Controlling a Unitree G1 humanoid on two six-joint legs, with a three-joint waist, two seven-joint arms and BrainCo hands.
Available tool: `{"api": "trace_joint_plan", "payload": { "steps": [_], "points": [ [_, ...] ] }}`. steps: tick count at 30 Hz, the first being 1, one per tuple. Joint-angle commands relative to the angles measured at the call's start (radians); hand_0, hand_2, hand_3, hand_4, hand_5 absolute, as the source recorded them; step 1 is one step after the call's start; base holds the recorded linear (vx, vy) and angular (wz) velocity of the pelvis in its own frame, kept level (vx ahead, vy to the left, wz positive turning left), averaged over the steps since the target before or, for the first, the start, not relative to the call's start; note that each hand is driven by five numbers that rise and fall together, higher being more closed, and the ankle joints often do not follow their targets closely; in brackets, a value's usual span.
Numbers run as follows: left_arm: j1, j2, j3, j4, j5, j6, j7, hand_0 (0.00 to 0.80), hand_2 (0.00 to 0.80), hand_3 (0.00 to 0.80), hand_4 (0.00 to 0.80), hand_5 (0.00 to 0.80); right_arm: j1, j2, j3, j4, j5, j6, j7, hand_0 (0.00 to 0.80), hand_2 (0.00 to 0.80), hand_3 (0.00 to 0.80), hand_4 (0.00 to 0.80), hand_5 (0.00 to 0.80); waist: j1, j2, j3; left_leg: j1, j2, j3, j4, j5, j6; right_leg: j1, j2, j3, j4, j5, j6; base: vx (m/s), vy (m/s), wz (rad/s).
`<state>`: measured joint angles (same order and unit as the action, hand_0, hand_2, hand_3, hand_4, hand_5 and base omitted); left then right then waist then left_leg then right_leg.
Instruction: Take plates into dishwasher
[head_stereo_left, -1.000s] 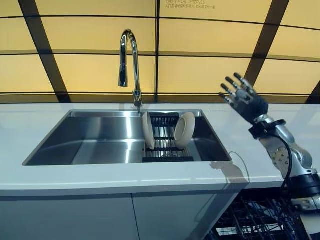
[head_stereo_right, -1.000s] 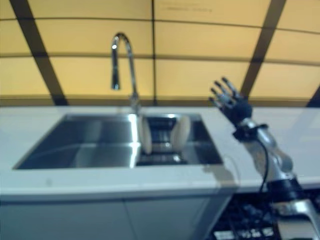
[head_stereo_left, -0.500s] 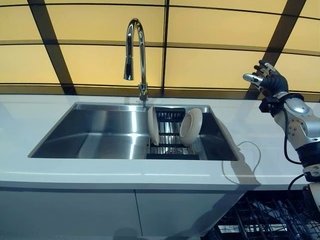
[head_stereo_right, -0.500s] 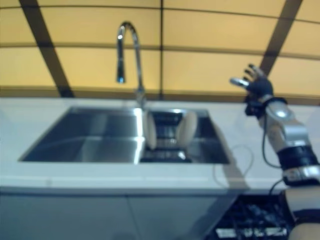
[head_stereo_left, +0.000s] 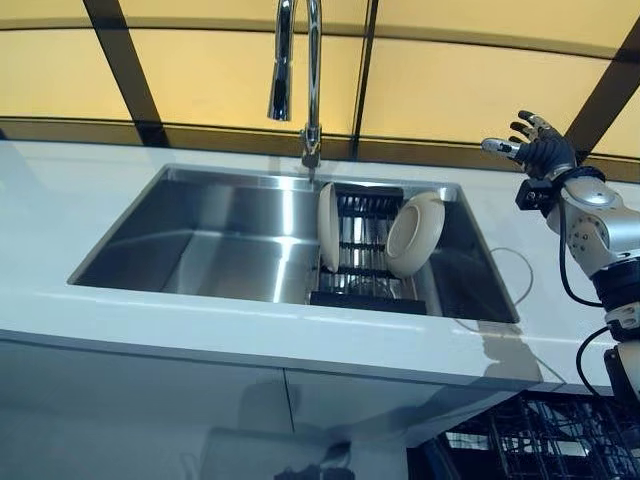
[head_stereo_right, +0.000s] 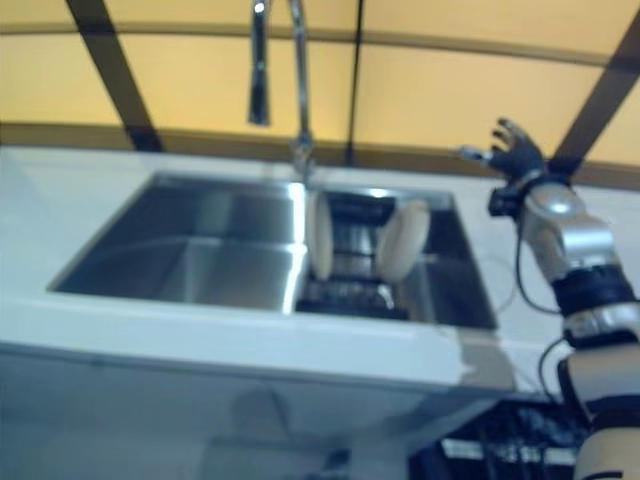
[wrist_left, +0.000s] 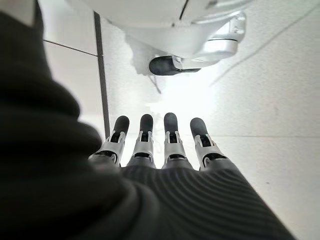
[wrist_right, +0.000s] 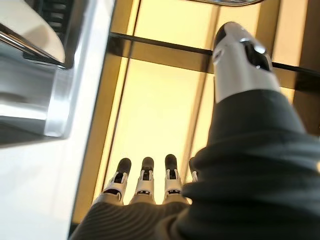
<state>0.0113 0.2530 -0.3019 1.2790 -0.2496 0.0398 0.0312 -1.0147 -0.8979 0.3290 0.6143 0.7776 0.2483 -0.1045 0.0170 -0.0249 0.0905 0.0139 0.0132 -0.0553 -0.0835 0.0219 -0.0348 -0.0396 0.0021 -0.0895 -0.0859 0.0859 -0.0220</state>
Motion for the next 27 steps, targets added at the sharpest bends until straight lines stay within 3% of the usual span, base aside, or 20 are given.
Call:
{"api": "trace_joint_plan", "payload": {
  "steps": [1, 27],
  "points": [
    [-0.032, 0.041, -0.062, 0.045, 0.022, -0.006, 0.016, 0.0, 0.0, 0.0, 0.0, 0.0, -0.157, -0.02, 0.041, 0.055, 0.008, -0.021, -0.013, 0.0, 0.0, 0.0, 0.0, 0.0, 0.027, -0.039, 0.001, -0.042, -0.044, 0.02, -0.004, -0.015, 0.052, 0.001, -0.03, 0.025, -0.001, -0.023, 0.054, 0.009, -0.016, 0.04],
    [-0.074, 0.039, -0.085, 0.011, -0.007, -0.004, 0.013, 0.0, 0.0, 0.0, 0.0, 0.0, -0.122, 0.043, 0.061, 0.068, 0.032, 0.058, 0.074, 0.0, 0.0, 0.0, 0.0, 0.0, 0.013, -0.021, 0.05, -0.065, -0.044, 0.031, -0.004, -0.013, 0.049, -0.027, -0.038, 0.035, -0.001, -0.016, 0.051, -0.008, 0.0, 0.0]
  ]
}}
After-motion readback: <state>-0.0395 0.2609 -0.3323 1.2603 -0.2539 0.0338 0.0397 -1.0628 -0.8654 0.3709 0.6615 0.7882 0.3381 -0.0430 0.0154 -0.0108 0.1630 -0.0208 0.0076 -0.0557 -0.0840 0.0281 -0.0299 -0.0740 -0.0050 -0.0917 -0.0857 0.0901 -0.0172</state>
